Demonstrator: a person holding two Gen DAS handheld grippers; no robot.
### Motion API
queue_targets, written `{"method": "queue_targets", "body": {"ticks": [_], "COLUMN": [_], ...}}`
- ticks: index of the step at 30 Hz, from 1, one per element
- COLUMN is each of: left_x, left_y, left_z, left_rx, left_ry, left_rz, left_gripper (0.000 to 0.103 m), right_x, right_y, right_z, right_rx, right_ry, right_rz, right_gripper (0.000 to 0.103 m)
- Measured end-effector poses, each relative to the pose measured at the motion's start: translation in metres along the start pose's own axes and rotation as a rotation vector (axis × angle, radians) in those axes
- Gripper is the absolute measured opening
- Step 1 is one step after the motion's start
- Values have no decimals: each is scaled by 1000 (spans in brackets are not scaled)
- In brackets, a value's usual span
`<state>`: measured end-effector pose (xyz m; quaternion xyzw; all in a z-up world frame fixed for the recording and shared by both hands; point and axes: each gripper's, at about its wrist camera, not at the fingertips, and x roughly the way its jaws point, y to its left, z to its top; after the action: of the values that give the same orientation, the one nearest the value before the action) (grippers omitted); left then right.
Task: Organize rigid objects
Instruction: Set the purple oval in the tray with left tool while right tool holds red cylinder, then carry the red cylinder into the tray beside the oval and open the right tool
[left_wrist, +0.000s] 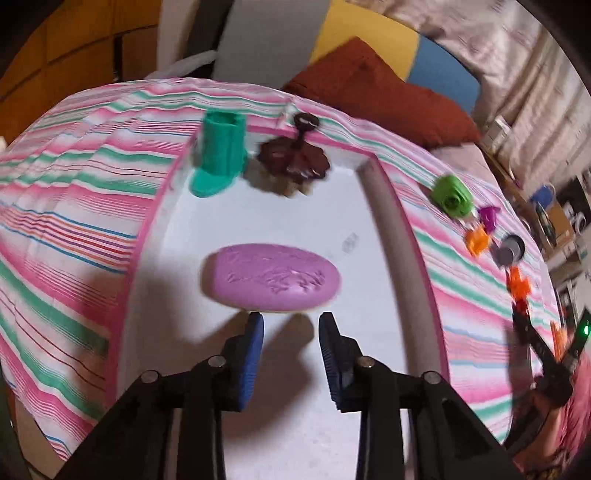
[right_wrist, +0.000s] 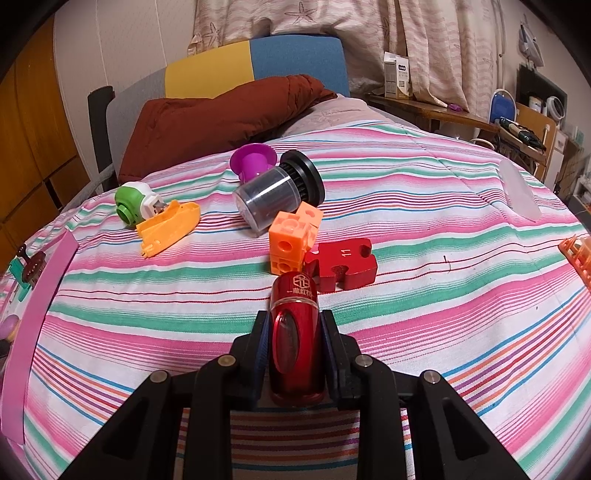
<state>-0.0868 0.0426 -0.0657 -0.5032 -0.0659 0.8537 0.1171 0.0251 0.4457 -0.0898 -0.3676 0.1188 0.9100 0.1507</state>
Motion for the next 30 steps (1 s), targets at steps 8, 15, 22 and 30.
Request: {"method": "queue_targets", "body": {"ticks": [8,15,22,30], "left_x": [-6,-24,-29,-32], "left_y": [22,5,5,10], "left_z": [28,1,-13,-20], "left_rx": [-133,-24,18,1], "left_ry": [-81,-132,-139,-135], "left_rz": [11,-23,-66,-77], "left_gripper": [30,34,35,35], "right_x": [0,-1,-9,-20], "right_y": [1,0,6,53], "right_z": [0,1,0,10], "right_rx": [-1,1,43,19], "right_ry": [0,12,29,25], "right_rz": [-2,12,85,219], "right_gripper": [27,27,26,26]}}
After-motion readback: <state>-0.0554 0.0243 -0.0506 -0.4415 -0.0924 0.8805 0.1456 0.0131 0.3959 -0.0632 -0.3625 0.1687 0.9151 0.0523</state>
